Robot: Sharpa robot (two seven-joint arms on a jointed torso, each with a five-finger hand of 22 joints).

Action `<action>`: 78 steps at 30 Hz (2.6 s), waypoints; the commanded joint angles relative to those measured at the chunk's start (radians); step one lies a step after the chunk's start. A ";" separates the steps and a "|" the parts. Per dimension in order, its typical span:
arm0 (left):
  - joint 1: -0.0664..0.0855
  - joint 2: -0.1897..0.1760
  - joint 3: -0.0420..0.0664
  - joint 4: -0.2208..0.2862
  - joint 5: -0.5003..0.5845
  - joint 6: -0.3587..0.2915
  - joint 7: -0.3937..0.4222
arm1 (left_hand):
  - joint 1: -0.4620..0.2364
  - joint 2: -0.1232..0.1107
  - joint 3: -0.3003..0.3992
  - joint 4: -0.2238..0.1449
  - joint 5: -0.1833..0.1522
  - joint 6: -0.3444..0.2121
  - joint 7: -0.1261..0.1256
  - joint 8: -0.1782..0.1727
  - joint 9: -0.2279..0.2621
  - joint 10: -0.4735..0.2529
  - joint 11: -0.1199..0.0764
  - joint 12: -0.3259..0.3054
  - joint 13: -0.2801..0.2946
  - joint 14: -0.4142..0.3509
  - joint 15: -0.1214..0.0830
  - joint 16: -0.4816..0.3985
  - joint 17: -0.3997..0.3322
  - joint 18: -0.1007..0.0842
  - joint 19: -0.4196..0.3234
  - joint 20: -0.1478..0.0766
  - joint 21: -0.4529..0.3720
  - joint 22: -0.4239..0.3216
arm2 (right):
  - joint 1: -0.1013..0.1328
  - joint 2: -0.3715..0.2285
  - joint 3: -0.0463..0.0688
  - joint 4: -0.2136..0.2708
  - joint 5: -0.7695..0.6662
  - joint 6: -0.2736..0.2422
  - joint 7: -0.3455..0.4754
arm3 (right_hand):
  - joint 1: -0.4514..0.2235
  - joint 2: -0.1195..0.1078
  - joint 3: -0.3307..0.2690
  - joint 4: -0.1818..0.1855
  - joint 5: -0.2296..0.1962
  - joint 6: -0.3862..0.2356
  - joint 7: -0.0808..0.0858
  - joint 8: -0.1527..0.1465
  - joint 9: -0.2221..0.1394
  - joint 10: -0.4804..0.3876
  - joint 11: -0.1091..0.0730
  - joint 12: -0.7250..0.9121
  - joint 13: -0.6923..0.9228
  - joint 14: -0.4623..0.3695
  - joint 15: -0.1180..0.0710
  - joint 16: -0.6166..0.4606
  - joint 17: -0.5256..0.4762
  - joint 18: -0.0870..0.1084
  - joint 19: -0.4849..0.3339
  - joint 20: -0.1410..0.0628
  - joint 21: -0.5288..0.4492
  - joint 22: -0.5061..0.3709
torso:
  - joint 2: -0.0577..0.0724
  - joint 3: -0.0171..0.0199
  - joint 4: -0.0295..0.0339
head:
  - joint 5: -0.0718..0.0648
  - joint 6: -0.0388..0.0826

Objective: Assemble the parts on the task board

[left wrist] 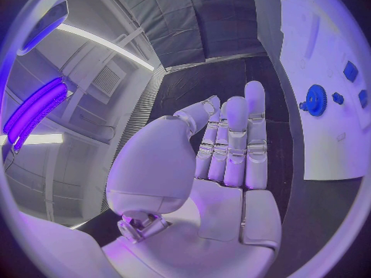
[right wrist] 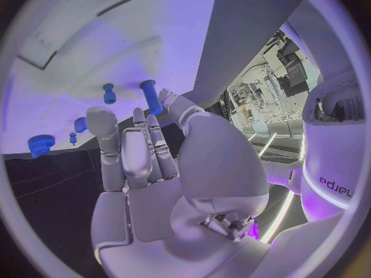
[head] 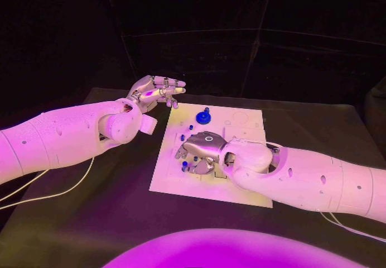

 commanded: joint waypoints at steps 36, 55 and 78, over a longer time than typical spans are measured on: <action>0.001 -0.019 -0.004 0.016 0.004 0.014 0.001 | 0.011 0.002 -0.006 -0.005 -0.004 0.002 0.005 0.004 -0.002 -0.010 0.001 0.008 -0.001 -0.008 -0.003 -0.004 -0.002 0.013 -0.007 -0.002 -0.006 -0.002 | 0.008 -0.517 0.002 0.287 0.372 -0.105 -0.476 | -0.111 0.035 -0.506 0.332 0.109 0.108 -0.065 0.229 0.073 0.368 -0.091 1.202 1.138 0.062 -0.067 0.172 0.317 -0.049 0.167 -0.065 0.192 0.327 | -0.004 -0.0067 -0.0344 | -0.102 0.037; 0.001 -0.023 -0.006 0.016 0.004 0.015 0.001 | 0.010 0.003 -0.007 -0.005 -0.004 0.002 0.005 0.005 -0.001 -0.011 0.001 0.009 -0.002 -0.008 -0.002 -0.004 -0.002 0.013 -0.007 -0.002 -0.007 -0.002 | -0.052 -0.455 0.002 0.266 0.313 -0.053 -0.503 | -0.106 0.033 -0.525 0.355 0.103 0.111 -0.069 0.250 0.085 0.375 -0.094 1.217 1.169 0.065 -0.070 0.182 0.339 -0.052 0.174 -0.066 0.202 0.348 | -0.005 -0.0077 -0.0327 | -0.100 0.031; 0.001 -0.027 -0.007 0.016 0.004 0.015 0.000 | 0.010 0.003 -0.007 -0.005 -0.004 0.002 0.005 0.005 -0.001 -0.011 0.001 0.009 -0.002 -0.008 -0.002 -0.004 -0.002 0.013 -0.007 -0.002 -0.007 -0.002 | -0.078 -0.465 0.002 0.285 0.389 -0.205 -0.492 | 0.025 0.129 -0.504 0.301 0.311 0.147 -0.085 0.280 0.119 0.389 -0.109 1.226 1.214 0.068 -0.082 0.190 0.360 -0.056 0.182 -0.077 0.217 0.373 | -0.007 -0.0107 -0.0335 | -0.097 0.026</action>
